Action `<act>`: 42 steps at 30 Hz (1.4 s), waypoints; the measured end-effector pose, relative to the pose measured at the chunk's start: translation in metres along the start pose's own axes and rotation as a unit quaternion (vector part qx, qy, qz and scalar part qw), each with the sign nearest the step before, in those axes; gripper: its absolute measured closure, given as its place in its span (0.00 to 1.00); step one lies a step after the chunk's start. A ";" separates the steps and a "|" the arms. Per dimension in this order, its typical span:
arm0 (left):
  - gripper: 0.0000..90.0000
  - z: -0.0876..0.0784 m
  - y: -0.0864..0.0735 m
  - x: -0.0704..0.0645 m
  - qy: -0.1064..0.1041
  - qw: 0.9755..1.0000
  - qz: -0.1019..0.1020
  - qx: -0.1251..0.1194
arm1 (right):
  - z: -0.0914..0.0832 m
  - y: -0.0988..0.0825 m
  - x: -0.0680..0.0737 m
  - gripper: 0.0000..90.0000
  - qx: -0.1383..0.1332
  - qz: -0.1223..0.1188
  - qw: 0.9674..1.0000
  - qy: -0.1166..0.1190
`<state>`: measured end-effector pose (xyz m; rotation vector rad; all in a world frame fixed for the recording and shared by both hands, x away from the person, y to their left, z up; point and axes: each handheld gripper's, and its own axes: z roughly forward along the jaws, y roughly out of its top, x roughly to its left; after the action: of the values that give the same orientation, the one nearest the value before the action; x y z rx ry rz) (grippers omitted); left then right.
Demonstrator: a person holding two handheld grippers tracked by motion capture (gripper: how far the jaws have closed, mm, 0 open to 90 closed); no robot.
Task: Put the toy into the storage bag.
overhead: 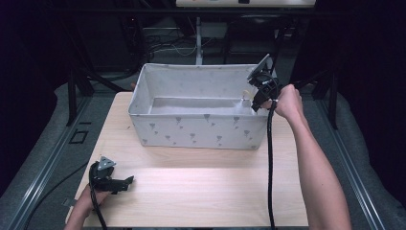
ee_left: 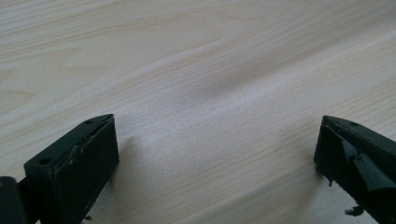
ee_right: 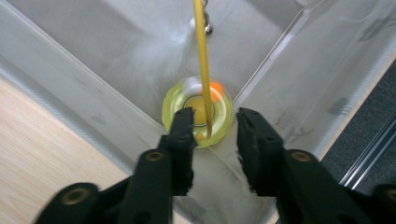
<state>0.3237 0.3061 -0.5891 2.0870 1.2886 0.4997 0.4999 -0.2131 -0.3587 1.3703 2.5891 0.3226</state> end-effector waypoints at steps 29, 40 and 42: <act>0.00 0.001 0.000 -0.001 0.004 1.000 -0.002 -0.004 | -0.082 -0.029 0.060 0.07 -0.095 -0.075 0.992 0.029; 0.00 0.001 0.000 -0.001 0.004 1.000 -0.001 -0.005 | -0.077 -0.053 0.096 0.00 -0.101 -0.129 0.986 0.027; 0.00 0.001 0.000 -0.001 0.004 1.000 -0.001 -0.005 | -0.075 -0.058 0.102 0.00 -0.103 -0.135 0.985 0.028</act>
<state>0.3236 0.3056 -0.5900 2.0770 1.2905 0.5132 0.3774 -0.1681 -0.3108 0.9415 2.6533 0.5727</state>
